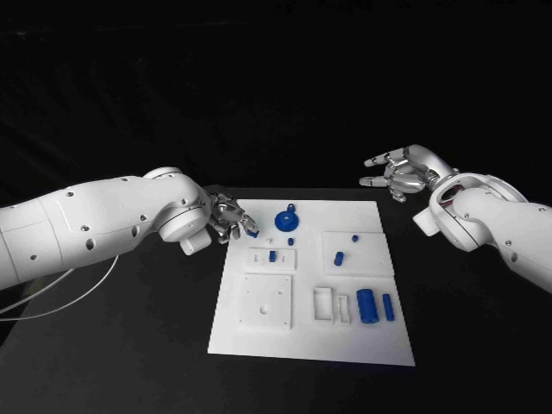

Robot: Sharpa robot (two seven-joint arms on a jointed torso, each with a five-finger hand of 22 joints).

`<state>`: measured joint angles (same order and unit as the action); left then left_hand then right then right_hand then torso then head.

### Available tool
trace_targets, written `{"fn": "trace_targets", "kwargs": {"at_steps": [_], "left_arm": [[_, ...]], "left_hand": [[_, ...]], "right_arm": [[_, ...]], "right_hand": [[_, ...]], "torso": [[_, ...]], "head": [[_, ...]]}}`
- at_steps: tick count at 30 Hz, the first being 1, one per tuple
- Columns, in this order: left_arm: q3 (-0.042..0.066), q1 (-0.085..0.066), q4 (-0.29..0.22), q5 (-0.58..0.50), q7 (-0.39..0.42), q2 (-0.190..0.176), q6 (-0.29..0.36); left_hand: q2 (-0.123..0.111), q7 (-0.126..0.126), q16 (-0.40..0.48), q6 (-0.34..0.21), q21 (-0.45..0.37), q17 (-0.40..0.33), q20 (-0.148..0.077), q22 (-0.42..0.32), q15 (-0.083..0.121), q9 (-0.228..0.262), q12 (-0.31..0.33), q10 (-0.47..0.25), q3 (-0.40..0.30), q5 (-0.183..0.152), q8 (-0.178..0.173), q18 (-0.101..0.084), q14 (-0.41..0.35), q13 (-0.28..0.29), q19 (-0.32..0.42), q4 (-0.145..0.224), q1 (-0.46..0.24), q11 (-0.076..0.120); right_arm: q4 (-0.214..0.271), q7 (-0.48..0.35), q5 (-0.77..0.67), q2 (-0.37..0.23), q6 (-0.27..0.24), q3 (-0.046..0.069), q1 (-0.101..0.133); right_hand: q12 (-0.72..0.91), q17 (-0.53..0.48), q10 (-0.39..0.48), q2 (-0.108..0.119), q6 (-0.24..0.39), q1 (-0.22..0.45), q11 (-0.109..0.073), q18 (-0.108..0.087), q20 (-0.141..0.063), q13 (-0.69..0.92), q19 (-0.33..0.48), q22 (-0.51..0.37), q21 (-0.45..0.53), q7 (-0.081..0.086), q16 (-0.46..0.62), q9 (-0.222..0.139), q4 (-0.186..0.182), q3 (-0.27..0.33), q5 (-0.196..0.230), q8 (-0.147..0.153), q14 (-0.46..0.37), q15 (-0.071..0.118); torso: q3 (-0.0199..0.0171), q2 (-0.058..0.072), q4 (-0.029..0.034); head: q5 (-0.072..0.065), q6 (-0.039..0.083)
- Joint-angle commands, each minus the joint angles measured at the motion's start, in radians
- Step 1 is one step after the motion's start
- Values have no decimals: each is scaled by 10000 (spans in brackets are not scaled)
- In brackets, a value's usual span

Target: Assemble the parts on the task board

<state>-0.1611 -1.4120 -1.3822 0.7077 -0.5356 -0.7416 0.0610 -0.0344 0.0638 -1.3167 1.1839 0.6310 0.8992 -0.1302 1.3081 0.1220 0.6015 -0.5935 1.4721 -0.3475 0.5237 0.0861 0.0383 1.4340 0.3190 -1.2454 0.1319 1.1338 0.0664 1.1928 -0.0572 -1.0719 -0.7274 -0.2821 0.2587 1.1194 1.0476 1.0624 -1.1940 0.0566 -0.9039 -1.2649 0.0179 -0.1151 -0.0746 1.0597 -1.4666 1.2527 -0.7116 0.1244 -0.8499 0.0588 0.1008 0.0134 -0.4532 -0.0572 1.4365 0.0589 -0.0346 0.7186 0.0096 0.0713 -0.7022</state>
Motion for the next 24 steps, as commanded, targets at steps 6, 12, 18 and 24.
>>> {"fn": "trace_targets", "kwargs": {"at_steps": [6, 12, 18, 24], "left_arm": [[-390, -3, -752, 213, -17, -341, 1436], [-704, 38, -996, 317, 33, -344, 1757], [-783, 177, -969, 421, 43, -222, 1797], [-801, 297, -782, 476, 70, -33, 1786]], "left_hand": [[-103, -931, -104, 1279, 124, 122, 52, 178, 13, 2930, -157, 437, -259, 383, -18, 172, 109, -41, -17, 106, -14, 154], [-124, -939, -123, 1302, 198, 127, 69, 172, 14, 3098, -204, 436, -343, 495, -48, 204, 103, -71, 5, 118, -76, 158], [-111, -939, -118, 1300, 201, 121, 70, 170, 14, 3106, -201, 436, -347, 487, -56, 210, 103, -77, 6, 115, -75, 157], [-83, -943, -101, 1307, 198, 90, 82, 162, 17, 3147, -203, 436, -332, 426, -63, 227, 102, -90, 11, 86, -97, 155]], "right_arm": [[-37, -50, -18, 46, 148, 4, -7], [-54, -58, -14, 62, 155, 4, -12], [-58, -67, -13, 69, 152, 4, -22], [-61, -67, -12, 73, 159, 4, -26]], "right_hand": [[-26, 7, 44, -25, -56, 56, -33, -171, -47, -3, -516, -7, -7, 14, 53, 11, 12, -50, -91, -18, 15, 18], [-19, 10, 40, -25, -53, 60, -33, -169, -47, 5, -517, -5, -11, 15, 50, 11, 12, -54, -114, -18, 16, 18], [-21, 13, 42, -25, -66, 69, -35, -171, -47, 4, -516, -10, 0, 13, 45, 12, 8, -57, -136, -20, 19, 19], [-21, 13, 42, -25, -66, 69, -35, -171, -47, 4, -516, -10, 0, 13, 45, 12, 8, -57, -136, -20, 19, 19]], "torso": [[-15, -42, 24], [-2, -18, 11], [-1, -14, -4], [-18, -15, 9]], "head": [[32, -59], [63, -71], [61, -105], [56, -147]]}}
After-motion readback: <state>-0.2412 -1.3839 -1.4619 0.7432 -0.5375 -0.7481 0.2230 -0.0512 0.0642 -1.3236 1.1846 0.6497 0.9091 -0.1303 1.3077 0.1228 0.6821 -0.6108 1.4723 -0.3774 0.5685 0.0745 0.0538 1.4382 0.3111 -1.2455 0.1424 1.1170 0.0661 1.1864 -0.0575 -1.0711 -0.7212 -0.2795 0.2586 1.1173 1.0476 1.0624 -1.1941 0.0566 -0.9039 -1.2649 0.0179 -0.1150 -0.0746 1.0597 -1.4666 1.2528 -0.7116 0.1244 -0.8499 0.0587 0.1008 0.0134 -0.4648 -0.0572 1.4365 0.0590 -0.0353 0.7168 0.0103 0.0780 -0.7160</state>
